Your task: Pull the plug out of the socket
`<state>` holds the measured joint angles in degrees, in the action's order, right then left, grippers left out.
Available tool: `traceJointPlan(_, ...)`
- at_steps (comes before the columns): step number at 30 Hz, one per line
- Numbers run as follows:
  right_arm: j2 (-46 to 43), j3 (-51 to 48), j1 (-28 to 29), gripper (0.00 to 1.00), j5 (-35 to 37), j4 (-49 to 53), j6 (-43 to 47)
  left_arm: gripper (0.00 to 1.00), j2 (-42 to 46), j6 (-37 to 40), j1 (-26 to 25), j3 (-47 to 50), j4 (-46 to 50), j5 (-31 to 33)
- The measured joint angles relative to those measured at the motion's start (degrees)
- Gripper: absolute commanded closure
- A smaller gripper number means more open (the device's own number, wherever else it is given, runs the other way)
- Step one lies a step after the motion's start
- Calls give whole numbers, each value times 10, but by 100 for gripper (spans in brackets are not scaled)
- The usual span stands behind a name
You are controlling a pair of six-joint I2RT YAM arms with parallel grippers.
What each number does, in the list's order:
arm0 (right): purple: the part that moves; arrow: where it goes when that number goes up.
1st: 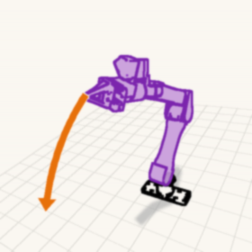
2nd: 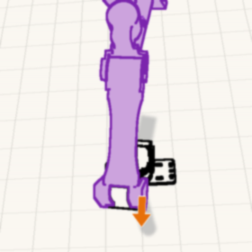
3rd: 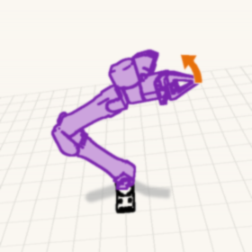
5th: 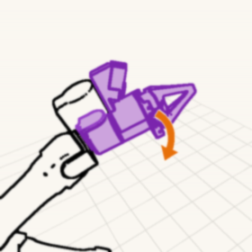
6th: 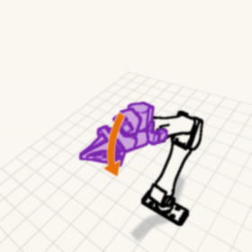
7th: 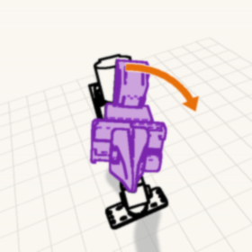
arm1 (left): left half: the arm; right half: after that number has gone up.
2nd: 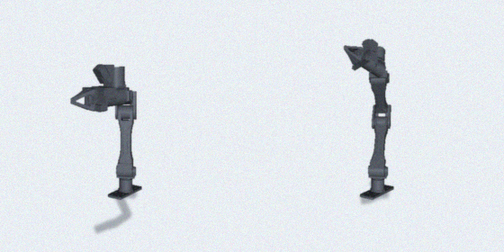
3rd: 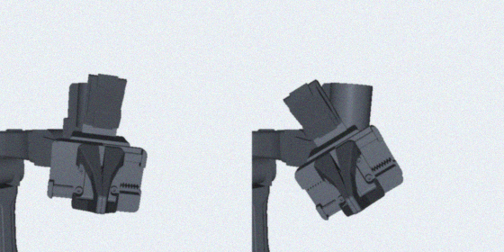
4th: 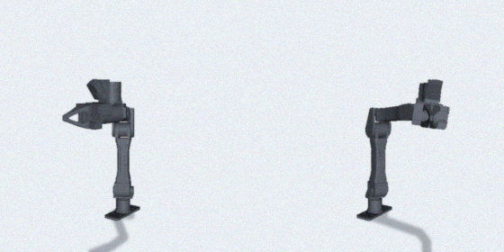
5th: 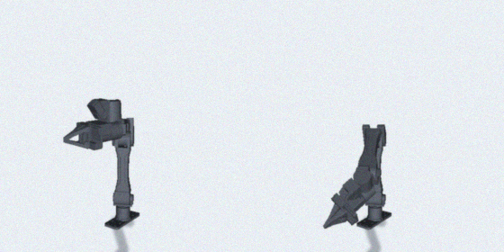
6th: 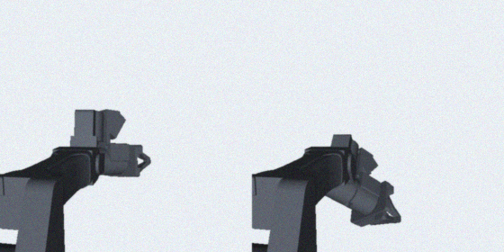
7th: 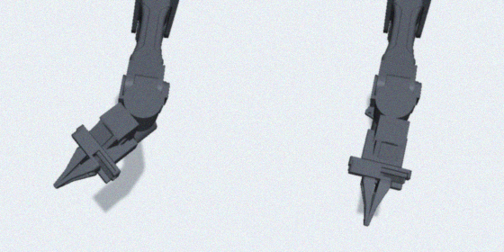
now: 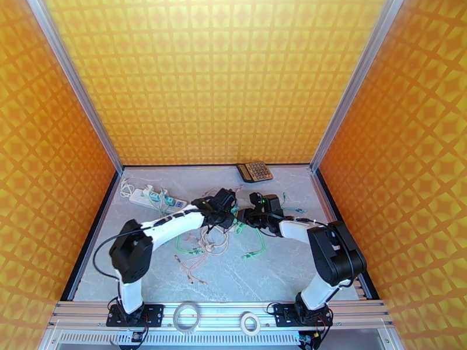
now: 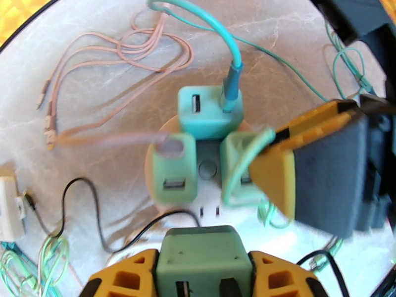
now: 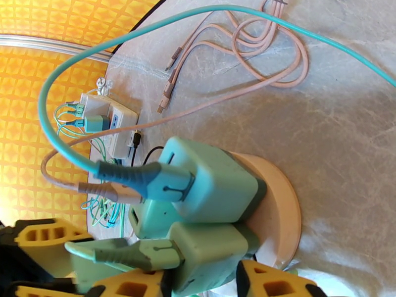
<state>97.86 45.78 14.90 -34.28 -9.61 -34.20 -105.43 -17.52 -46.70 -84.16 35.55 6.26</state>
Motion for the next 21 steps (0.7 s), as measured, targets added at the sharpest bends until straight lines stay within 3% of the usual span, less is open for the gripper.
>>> traceJointPlan(8, -19, -16, 0, 58, 21, 2, 0, 86, 96, 0, -7, 105, -7, 28)
traceJointPlan(17, -35, -28, 1, 57, 43, 1, -2, 86, 121, -5, -56, 165, -17, 52)
traceJointPlan(21, -48, -36, 1, 57, 61, 6, -2, 87, 121, -16, -54, 185, -26, 65)
